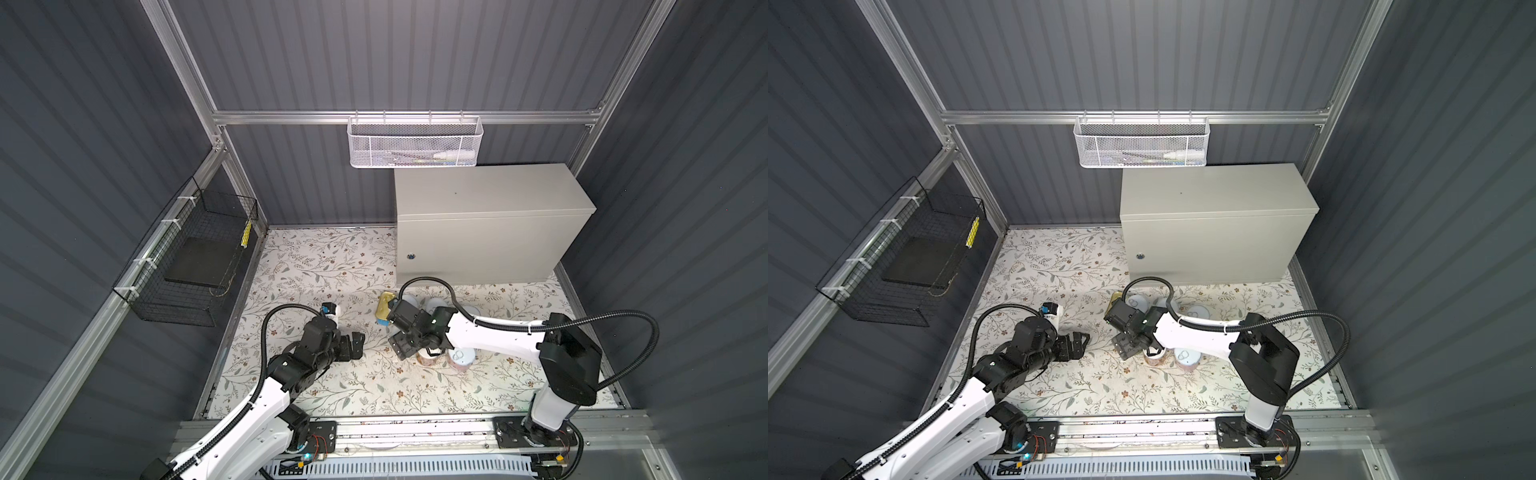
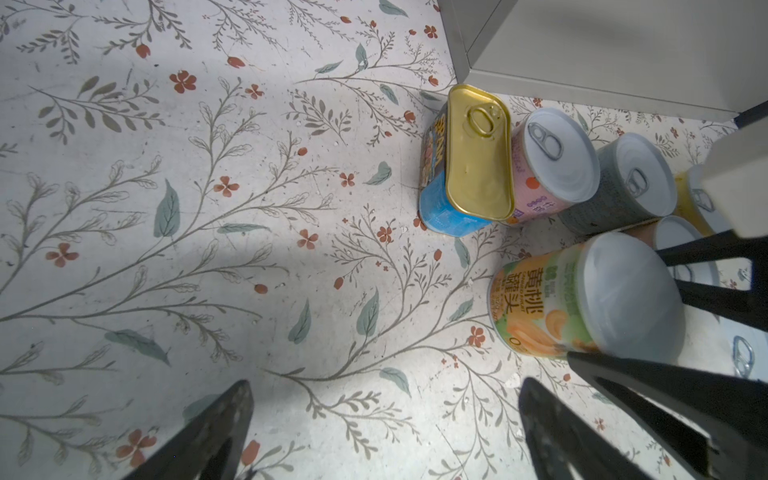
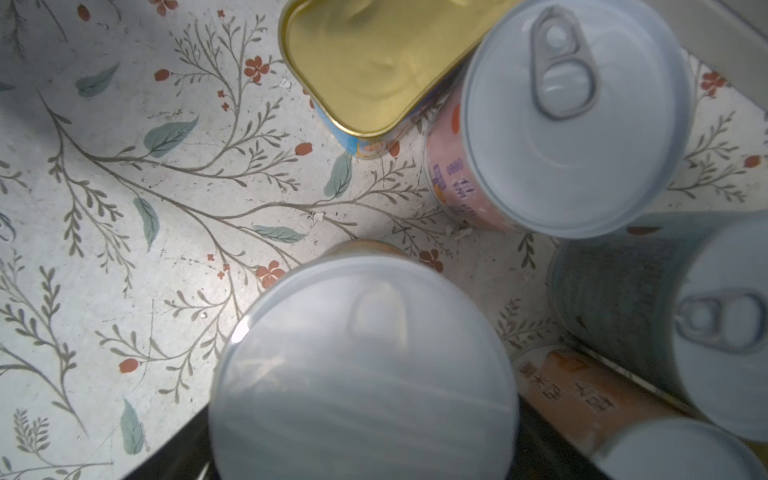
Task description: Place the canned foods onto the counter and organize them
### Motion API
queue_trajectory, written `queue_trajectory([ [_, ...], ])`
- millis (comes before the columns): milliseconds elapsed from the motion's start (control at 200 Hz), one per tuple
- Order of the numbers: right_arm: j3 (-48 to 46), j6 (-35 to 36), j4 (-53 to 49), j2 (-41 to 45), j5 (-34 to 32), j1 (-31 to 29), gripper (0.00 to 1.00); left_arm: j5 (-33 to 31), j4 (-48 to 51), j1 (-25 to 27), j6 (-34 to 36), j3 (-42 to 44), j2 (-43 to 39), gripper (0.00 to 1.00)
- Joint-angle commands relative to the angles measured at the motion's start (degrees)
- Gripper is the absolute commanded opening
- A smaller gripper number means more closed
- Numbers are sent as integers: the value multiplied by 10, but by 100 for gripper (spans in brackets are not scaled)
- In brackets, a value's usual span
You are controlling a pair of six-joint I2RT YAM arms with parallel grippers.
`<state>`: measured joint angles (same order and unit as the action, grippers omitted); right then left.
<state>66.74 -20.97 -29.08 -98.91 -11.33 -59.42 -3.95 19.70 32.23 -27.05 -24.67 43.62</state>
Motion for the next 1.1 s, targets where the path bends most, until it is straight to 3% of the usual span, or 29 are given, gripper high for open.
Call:
queue_trajectory([
  [0,11,-7,7,-6,-6,-2,79,-3,0,1,11,9,3,100],
  [240,9,-2,23,10,19,8,65,15,-34,1,26,13,5,100],
  [375,3,2,37,31,65,29,60,28,-60,1,43,12,12,100],
  [735,15,28,9,95,145,71,57,82,-149,2,89,45,-49,100],
  [1096,8,29,1,159,218,120,57,224,-280,2,131,50,31,100],
])
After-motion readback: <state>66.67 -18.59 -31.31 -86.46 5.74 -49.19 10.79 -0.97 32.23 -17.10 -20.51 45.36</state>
